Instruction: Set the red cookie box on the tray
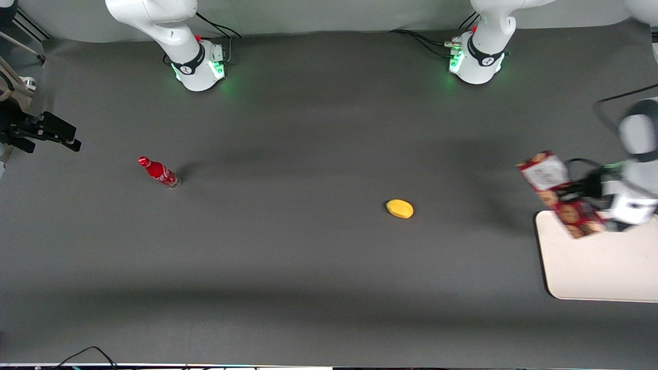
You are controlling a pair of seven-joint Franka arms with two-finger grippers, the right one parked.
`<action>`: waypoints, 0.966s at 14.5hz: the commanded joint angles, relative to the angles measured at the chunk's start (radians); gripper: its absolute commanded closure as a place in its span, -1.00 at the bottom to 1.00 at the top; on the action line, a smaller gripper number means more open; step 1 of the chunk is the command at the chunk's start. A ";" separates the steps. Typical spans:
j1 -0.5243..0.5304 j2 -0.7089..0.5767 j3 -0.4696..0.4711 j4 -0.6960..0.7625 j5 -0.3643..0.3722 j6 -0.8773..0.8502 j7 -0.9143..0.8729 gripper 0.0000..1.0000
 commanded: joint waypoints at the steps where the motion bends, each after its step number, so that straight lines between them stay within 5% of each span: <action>1: 0.005 0.229 0.161 0.320 0.014 -0.071 0.370 1.00; 3: 0.021 0.356 0.250 0.466 -0.013 -0.028 0.558 1.00; 6: 0.089 0.481 0.257 0.571 -0.026 0.156 0.753 1.00; 14: 0.169 0.676 0.275 0.629 -0.026 0.325 0.915 1.00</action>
